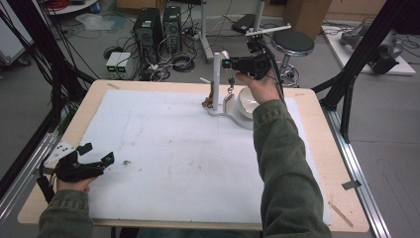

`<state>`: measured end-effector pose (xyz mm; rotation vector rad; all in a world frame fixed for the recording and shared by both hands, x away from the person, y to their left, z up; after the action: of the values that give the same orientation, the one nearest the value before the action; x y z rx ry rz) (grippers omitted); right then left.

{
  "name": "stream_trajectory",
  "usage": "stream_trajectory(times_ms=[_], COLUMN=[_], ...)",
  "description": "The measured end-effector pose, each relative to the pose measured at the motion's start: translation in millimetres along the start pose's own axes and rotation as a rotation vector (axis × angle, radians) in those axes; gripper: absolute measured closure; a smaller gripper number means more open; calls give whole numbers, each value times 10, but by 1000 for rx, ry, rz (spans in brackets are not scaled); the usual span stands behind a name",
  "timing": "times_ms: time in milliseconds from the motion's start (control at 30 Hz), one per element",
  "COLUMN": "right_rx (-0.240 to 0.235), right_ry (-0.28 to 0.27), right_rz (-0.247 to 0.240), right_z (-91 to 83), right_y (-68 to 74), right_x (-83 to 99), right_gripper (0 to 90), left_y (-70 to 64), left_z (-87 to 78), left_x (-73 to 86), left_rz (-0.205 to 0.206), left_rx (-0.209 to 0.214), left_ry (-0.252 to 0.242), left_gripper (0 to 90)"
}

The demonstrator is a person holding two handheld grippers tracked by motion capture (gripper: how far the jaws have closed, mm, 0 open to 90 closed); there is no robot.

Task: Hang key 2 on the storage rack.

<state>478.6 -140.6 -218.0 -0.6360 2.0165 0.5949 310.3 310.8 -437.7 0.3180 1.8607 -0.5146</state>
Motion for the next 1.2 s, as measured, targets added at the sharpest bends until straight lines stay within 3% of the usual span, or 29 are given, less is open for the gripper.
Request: stream_trajectory(times_ms=[267, 800, 1200], right_rx=[16, 78, 84], right_ry=[-21, -9, 3], right_rz=[16, 35, 10], right_z=[22, 289, 548], right_y=[-84, -144, -48], right_x=[-138, -374, -416], right_gripper=[738, 738, 738], left_y=[-2, 5, 10], left_z=[13, 28, 26], left_x=[-2, 3, 1], left_rz=[0, -12, -16], left_rx=[6, 14, 19], left_ry=[-3, 3, 0], left_gripper=[17, 17, 17])
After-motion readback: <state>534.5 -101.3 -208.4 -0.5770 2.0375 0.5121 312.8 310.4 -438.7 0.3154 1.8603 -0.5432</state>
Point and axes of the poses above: each handheld gripper's, and its own axes: z roughly forward along the jaws, x roughly out of its underside, y roughly to its left, the point moved 4 cm from there along z, roughly forward along the jaws, and after that the axes turned 3 degrees about x, right-handed, at the moved point
